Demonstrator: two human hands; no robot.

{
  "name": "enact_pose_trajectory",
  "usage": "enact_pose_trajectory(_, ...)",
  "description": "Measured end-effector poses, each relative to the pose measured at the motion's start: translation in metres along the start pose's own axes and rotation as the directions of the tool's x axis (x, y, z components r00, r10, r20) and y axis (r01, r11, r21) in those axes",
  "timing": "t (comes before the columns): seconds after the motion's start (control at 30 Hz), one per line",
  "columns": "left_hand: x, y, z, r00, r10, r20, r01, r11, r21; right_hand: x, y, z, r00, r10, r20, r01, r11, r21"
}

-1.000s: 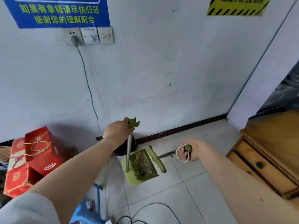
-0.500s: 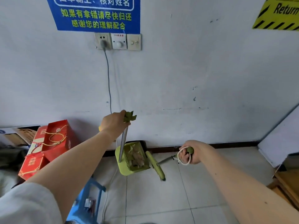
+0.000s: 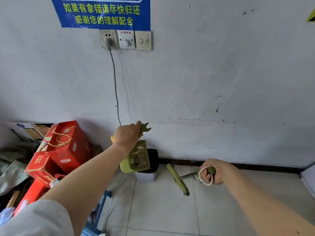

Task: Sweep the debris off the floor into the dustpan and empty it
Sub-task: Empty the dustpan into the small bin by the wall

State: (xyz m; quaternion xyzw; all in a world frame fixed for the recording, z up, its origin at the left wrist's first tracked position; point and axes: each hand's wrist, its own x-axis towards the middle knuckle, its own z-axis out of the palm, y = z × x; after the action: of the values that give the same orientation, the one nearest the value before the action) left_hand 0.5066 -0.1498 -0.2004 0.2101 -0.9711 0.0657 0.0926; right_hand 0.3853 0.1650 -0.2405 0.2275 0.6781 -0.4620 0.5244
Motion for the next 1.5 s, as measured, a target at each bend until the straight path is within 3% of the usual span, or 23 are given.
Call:
enact_pose_trajectory(0.17,0.005,0.015,0.011,0.998,-0.059,0.021,0.056,0.994,0.093,0.014,-0.008,-0.020,1.000,0.003,0.012,-0.003,1.000,-0.002)
enact_pose_trajectory(0.43,0.010,0.036,0.029,0.998,-0.031,0.063,0.021,0.988,0.154,0.039,-0.006,-0.056,1.000,0.014,0.009,-0.014,0.999,0.032)
enact_pose_trajectory(0.67,0.002,0.064,0.048,0.978,-0.144,0.149,0.136,0.989,0.065,0.052,0.003,-0.066,1.000,0.019,-0.016,-0.018,1.000,0.022)
enact_pose_trajectory(0.77,0.004,0.074,0.050,0.966,-0.212,0.150,0.224,0.972,-0.072,0.056,0.005,-0.067,1.000,0.023,-0.018,-0.022,0.999,0.028)
enact_pose_trajectory(0.93,0.015,0.080,0.040,0.911,-0.266,0.315,0.376,0.847,-0.375,0.064,0.006,-0.062,0.999,0.030,-0.034,-0.031,0.999,-0.011)
enact_pose_trajectory(1.07,0.025,0.076,0.032,0.826,-0.227,0.515,0.532,0.613,-0.584,0.066,0.008,-0.055,0.999,0.045,-0.027,-0.046,0.998,-0.040)
enact_pose_trajectory(1.2,0.018,0.066,0.037,0.768,-0.135,0.626,0.616,0.421,-0.666,0.064,0.011,-0.055,0.998,0.063,-0.006,-0.063,0.998,0.000)
enact_pose_trajectory(1.33,0.005,0.055,0.041,0.663,0.078,0.744,0.710,0.249,-0.659,0.063,0.015,-0.056,0.997,0.078,0.001,-0.078,0.997,0.002)
enact_pose_trajectory(1.4,0.001,0.052,0.040,0.661,0.123,0.740,0.697,0.264,-0.667,0.061,0.017,-0.054,0.996,0.090,-0.002,-0.090,0.996,-0.012)
enact_pose_trajectory(1.5,-0.001,0.046,0.040,0.719,0.057,0.693,0.667,0.224,-0.711,0.058,0.019,-0.048,0.996,0.093,0.004,-0.093,0.996,-0.014)
